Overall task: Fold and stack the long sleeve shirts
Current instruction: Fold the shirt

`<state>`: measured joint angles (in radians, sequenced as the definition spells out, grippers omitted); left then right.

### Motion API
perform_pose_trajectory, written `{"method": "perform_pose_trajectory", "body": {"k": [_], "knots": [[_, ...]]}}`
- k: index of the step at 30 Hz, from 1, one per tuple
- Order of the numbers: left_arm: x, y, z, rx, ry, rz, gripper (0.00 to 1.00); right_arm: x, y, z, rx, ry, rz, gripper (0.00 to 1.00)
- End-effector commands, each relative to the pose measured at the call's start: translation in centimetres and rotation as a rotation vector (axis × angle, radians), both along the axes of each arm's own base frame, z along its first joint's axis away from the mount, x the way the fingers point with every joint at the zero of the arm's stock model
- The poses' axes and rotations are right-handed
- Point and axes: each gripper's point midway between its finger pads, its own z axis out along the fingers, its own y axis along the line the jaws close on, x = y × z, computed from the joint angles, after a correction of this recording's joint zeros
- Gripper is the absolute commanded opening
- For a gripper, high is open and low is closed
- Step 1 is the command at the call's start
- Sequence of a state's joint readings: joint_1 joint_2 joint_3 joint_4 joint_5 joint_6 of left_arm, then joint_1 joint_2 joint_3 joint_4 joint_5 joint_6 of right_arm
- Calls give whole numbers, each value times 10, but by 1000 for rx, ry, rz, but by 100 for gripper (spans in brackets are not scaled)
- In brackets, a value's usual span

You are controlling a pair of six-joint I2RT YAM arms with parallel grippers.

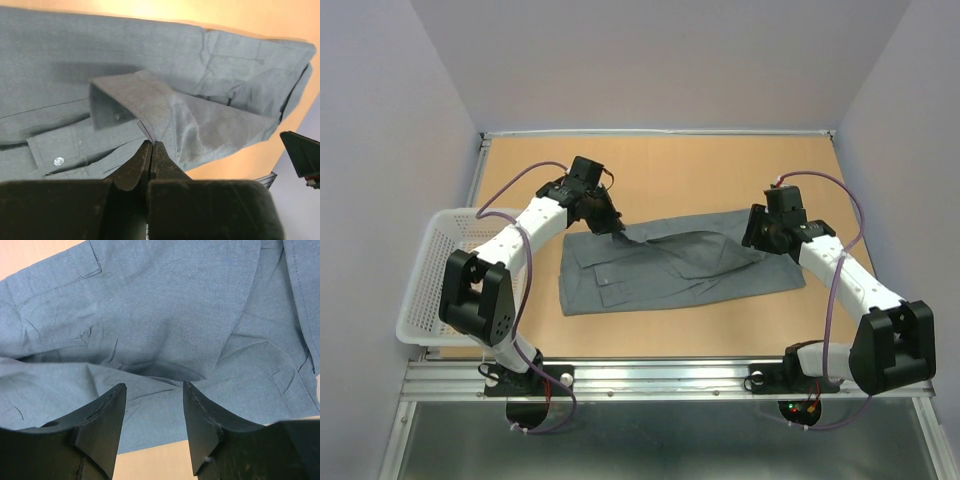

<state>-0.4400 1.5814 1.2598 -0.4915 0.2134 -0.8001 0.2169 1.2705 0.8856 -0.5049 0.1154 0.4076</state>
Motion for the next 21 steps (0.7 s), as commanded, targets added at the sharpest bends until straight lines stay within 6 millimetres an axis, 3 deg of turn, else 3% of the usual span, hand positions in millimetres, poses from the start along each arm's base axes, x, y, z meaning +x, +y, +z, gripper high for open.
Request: {"method": "perform_pose_trajectory", "body": {"k": [1,7,13,21], "knots": [[-5,-1,-8,-28,30,-14,11,6,2,1,14,-10,0,55],[-10,-6,5,-84,35,0,12,4,9,-3,37,-7,37,56],[-21,-8,38,-150,24,47,10,8,7,10,31,-54,39,56],[-53,-22,73,-233,37,148,7,9,5,33,57,-128,-4,56]]}}
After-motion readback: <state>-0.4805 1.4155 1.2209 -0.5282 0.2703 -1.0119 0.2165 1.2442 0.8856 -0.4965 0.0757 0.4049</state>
